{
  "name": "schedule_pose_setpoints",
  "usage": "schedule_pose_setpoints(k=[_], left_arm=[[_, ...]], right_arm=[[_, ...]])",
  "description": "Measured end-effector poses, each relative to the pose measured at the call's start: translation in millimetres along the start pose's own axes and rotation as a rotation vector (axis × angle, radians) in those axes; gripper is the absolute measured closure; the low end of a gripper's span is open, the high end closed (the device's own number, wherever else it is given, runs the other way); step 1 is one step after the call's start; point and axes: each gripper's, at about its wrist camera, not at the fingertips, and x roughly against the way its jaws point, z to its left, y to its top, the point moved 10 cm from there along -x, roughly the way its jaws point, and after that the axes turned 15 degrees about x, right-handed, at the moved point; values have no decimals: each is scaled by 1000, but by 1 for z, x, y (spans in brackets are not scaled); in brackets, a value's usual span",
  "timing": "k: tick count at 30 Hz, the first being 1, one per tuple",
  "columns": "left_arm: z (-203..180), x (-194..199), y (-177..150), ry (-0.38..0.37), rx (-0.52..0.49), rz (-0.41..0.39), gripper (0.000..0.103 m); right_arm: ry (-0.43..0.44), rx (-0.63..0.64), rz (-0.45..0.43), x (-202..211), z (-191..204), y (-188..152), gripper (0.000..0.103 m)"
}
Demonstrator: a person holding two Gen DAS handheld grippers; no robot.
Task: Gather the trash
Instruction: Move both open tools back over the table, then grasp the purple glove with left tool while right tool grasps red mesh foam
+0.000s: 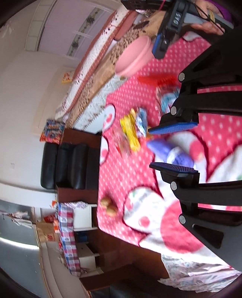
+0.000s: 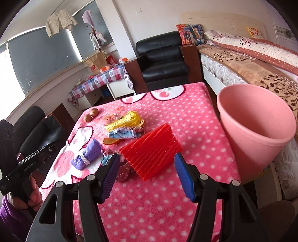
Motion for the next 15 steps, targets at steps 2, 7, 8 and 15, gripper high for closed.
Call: schedule_pose_setpoints(k=[2,7,8,15], left_arm=[[18,-4,-4,27,22,21,72],[42,-18,-13,33,73,84,72],[43,-21,-15,29,78,97,72],[36,-37,-33,13,83,180,72]], right_arm=[[3,-2,10,-5,3,1,43],[4,3,40,-19,7,-1,42],[7,0,48,-21,8,-1,42],[29,-18,53,-33,12,7,41]])
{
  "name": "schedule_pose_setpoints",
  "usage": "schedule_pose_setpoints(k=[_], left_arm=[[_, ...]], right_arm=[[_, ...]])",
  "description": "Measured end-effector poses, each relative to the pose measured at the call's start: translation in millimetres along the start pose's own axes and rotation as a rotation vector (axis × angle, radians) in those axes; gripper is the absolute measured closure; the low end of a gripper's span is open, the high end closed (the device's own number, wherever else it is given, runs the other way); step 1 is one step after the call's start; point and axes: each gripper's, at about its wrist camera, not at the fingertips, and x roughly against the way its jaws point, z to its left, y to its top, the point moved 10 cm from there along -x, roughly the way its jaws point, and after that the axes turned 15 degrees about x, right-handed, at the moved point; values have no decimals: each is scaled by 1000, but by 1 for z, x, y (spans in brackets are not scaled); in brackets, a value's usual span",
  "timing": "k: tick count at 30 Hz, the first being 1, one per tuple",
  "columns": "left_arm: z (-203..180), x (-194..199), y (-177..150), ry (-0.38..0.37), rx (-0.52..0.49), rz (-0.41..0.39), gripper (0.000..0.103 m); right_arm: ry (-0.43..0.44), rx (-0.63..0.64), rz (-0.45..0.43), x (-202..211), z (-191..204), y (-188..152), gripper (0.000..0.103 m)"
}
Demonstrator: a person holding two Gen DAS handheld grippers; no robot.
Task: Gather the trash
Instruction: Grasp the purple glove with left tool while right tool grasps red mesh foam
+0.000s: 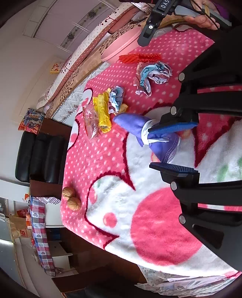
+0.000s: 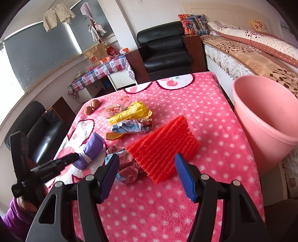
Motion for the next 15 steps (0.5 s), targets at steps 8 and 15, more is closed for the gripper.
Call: schedule_pose_setpoints(k=[8,15], left_arm=[[-11,-3,-3,13,18,9,72],[-29,-5,-10,-26,-6,36,72]], right_arm=[[-44,-41,25,-21,-8,15,41],[-83,-41,74,-27,-25,-5,60]])
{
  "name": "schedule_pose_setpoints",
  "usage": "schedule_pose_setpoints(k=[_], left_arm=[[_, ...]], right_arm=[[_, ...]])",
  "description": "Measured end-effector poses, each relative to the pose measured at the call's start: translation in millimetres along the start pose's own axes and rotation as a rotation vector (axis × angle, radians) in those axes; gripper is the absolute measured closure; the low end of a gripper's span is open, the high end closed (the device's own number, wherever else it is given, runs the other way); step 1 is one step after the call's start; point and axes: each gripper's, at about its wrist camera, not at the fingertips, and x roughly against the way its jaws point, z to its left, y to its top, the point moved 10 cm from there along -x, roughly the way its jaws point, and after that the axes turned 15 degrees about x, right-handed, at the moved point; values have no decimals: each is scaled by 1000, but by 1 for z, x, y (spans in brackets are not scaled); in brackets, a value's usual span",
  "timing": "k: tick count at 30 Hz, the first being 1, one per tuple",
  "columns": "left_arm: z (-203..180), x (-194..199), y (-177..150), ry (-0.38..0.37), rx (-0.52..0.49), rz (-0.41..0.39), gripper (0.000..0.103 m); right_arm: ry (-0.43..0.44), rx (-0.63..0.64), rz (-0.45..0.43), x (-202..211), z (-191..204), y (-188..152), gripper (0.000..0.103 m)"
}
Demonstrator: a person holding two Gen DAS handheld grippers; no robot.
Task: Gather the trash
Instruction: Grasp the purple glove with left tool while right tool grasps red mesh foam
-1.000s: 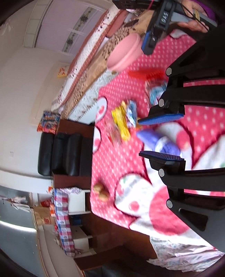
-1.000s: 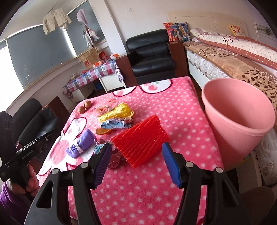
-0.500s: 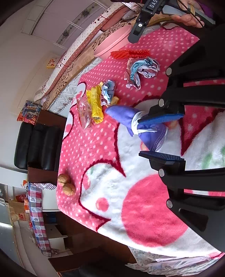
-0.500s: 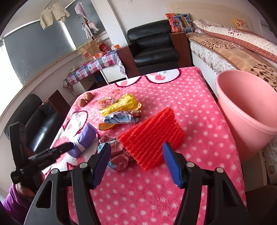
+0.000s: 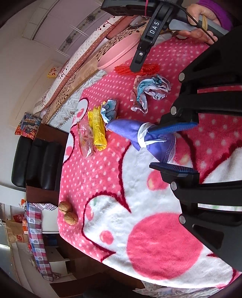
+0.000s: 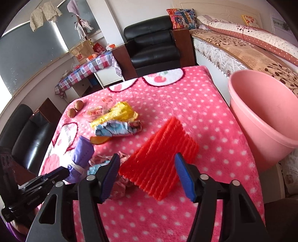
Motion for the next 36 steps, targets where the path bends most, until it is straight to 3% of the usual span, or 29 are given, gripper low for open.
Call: schedule_pose_setpoints(k=[1,3,6,9,16,17,18,20,25,26,28,29,30,35,36], left_arm=[[-3,-1,-1,0,-6,1,72],[-7,-1,-2,-5,-12,5,72],[-14,-2,-4,-9,-39,2,72],[-22,-4,-11,-16,-66,17,72],[-37,1,-22,-20,-141,8,89],[-39,2,-22,-26,-142,9,96],[-40,3,-22,-31,-142,13,103],[-42,5,-22,-39,-139,12,103],[-39,16,-10,-71,-64,-16,103],[-38,15,-7,-75,-43,-10,102],[-37,12,-5,-69,-24,1,89],[-36,9,-5,-57,-23,2,73],[-36,5,-5,-47,-22,4,66],[-30,-17,-17,12,-33,55,65],[-31,-18,-18,3,-35,54,65]], right_arm=[[-3,0,9,0,-4,-4,65],[-2,-13,24,2,-11,-12,90],[-3,-19,28,7,-20,-20,100],[2,-28,16,15,-26,-25,103],[23,-19,-41,34,-28,-19,101],[10,-10,-44,35,-29,-18,91],[3,-4,-46,36,-30,-16,74],[-9,1,-52,37,-32,-14,55],[-34,-14,-26,27,-45,-12,53],[-33,-19,-15,24,-46,-13,53],[-33,-25,2,18,-48,-14,53],[-32,-27,7,15,-50,-14,53],[-34,-31,14,13,-51,-15,53],[-19,-30,47,2,-49,-21,54],[-19,-27,52,0,-48,-23,60]])
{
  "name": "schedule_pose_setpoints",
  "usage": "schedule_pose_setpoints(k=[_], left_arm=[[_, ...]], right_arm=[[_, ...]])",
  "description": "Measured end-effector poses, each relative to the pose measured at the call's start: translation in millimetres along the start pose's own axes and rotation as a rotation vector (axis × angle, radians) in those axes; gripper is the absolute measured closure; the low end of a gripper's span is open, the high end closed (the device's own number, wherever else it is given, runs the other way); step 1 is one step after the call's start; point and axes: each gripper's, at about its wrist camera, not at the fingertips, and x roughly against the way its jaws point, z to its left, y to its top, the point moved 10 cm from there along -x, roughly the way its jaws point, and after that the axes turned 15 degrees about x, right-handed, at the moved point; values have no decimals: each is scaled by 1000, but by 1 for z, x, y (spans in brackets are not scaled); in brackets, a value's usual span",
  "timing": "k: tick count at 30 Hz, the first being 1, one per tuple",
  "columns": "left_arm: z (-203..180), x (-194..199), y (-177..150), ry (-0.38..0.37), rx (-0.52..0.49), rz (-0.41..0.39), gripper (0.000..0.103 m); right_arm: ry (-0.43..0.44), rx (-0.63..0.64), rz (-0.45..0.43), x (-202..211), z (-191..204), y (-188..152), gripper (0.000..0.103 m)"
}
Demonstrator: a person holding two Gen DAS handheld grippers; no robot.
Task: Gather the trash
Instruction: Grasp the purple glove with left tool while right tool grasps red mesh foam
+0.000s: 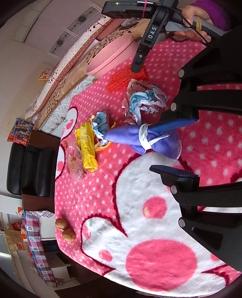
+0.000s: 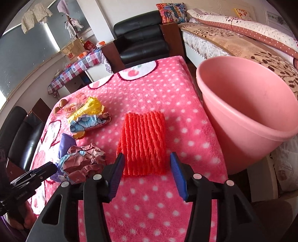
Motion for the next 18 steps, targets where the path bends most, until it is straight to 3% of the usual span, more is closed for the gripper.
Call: schedule_pose_setpoints(k=[3,5,10,18], left_arm=[[-4,1,-1,23,-50,-23,66],[-8,4,-3,21,-80,-33,82],[-8,17,3,24,-71,-75,97],[-14,55,28,4,-22,-178,102]], right_arm=[[15,-7,-7,0,0,-3,85],[17,-3,-25,4,0,-2,95],[51,4,-71,19,4,3,95],[76,6,-170,49,5,19,95]])
